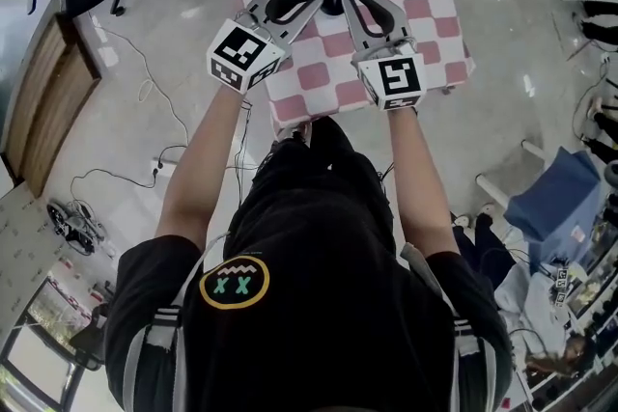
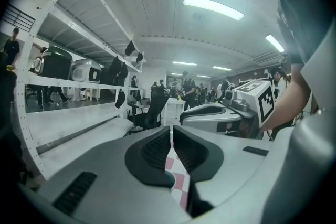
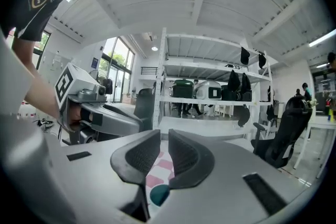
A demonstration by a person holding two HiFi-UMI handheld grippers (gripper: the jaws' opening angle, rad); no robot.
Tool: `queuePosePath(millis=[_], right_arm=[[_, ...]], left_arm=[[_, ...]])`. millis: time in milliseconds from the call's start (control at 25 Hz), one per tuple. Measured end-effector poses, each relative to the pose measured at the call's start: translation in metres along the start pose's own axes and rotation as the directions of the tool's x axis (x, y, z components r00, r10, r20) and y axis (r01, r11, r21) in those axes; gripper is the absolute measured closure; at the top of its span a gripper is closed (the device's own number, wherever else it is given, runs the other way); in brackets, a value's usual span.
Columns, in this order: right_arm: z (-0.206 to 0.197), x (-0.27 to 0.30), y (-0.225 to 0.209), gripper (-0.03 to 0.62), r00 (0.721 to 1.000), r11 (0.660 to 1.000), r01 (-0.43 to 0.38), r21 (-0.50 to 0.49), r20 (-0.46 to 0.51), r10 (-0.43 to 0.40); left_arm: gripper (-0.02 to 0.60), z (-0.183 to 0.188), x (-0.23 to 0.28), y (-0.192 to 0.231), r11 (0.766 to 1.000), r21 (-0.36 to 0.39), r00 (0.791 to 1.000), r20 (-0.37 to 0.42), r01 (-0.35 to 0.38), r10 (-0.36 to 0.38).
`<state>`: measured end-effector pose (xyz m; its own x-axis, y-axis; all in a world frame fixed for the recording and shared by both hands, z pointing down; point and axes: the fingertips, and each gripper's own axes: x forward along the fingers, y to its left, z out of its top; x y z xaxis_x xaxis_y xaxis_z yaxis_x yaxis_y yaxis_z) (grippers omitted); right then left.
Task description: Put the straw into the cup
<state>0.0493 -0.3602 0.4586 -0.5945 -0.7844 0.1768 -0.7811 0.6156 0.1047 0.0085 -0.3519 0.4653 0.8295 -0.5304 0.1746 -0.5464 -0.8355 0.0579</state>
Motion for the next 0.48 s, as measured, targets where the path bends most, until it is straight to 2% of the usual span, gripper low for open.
queuePosePath(millis=[200, 480], right_arm=[[0.033, -0.024, 0.015, 0.53, 1.0, 0.999, 0.018, -0.028, 0.007, -0.017], [0.07, -0.078, 0.049, 0.542, 0.999, 0.999, 0.023, -0.029, 0.033, -0.022]], left_arm=[[0.549, 0.03, -0.026, -0.017, 1.0, 0.026, 1.0, 0.021, 0.001, -0.002], [0.549, 0.067, -0.068, -0.063, 0.998, 0.058, 0.999, 0.028, 0.027, -0.029]])
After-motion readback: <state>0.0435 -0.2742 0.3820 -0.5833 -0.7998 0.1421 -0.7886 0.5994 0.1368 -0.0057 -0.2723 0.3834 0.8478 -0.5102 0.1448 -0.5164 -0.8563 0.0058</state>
